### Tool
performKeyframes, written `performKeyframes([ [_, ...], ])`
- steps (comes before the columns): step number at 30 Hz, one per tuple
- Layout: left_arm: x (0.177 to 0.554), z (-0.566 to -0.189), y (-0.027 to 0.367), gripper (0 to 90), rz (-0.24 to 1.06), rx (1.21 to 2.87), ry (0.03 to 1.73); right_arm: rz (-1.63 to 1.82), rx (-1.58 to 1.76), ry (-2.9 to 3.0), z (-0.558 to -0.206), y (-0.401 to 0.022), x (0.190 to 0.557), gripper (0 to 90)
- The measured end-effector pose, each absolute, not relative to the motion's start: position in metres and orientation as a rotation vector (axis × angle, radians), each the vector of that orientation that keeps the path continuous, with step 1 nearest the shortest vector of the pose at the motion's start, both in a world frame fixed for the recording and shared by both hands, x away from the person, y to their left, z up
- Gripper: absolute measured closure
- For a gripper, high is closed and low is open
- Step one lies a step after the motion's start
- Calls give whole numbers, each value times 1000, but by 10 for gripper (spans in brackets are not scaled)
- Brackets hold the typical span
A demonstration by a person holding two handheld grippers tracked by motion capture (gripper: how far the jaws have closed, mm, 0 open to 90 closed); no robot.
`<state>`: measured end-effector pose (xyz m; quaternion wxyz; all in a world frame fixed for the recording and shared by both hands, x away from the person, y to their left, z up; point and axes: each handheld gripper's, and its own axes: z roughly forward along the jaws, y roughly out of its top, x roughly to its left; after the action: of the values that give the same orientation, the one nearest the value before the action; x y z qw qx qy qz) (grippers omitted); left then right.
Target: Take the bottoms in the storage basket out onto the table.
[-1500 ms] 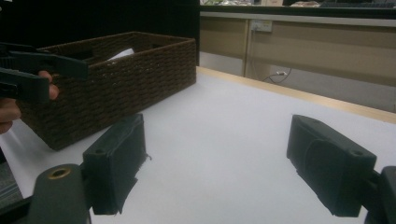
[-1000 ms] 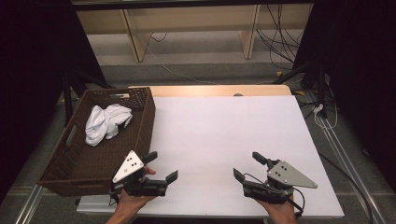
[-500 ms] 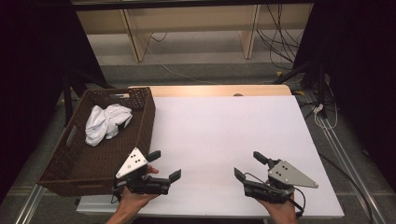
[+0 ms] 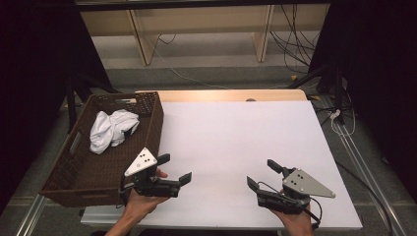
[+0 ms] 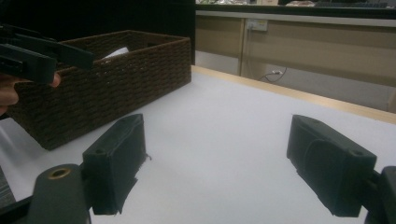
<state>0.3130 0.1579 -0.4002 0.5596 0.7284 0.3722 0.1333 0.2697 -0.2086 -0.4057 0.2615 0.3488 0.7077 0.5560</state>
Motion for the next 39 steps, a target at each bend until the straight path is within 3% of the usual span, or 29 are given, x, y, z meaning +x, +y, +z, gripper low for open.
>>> performKeyframes([
  [20,353,-366,156,0,311,1793,946,1508,932,1917,-404,-210,269,207],
  [30,394,-344,185,0,403,1819,1066,1514,942,1911,-403,-213,270,205],
  [39,431,-341,234,0,485,1816,1244,1523,945,1905,-403,-215,271,205],
])
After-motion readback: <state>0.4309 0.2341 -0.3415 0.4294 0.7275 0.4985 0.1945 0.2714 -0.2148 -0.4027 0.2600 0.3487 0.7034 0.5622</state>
